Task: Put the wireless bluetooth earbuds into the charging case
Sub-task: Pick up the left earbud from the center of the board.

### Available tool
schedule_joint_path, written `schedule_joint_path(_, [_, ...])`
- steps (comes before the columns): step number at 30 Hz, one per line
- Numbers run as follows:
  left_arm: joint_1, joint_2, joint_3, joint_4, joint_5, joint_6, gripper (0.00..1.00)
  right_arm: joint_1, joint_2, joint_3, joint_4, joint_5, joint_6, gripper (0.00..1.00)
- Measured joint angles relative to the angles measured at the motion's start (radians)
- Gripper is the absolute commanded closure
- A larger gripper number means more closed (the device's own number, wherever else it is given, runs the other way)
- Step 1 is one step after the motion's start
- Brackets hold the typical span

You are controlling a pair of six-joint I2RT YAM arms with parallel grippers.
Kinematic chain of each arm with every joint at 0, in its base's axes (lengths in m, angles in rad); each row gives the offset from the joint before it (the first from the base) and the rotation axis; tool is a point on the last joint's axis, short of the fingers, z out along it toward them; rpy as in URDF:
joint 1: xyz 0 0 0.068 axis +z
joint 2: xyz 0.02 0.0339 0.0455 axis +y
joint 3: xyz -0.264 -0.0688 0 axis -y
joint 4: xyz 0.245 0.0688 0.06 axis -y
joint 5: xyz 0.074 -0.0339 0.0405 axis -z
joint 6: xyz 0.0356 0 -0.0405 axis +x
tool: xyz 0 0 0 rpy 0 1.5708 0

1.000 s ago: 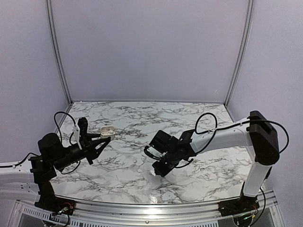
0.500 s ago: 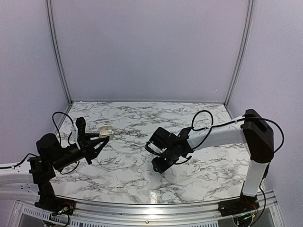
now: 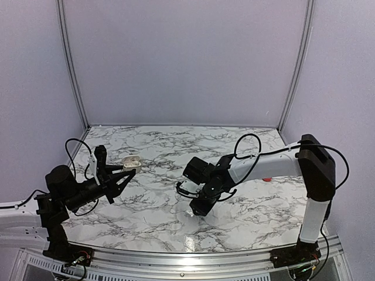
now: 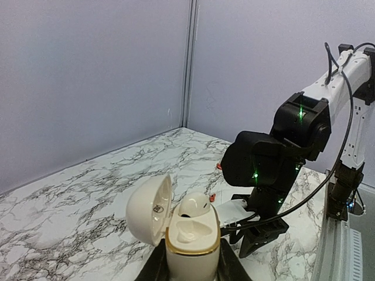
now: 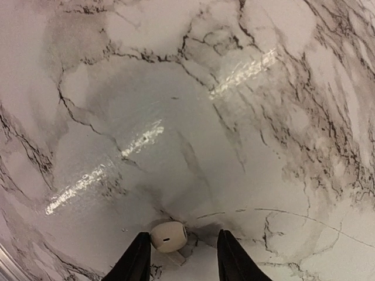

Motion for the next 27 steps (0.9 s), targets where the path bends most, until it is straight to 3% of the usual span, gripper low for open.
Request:
schedule_joint_path(10, [0.000,0.006,0.000,0.000,0.000,0.000,1.00,0.013,0.071,0.090,-0.073,0.053,-0.080,0.69])
schedule_joint_path(27, [0.001,0.017,0.000,0.000,0.000,0.001,1.00,-0.017,0.086,0.113,-0.080,0.090,-0.066,0.67])
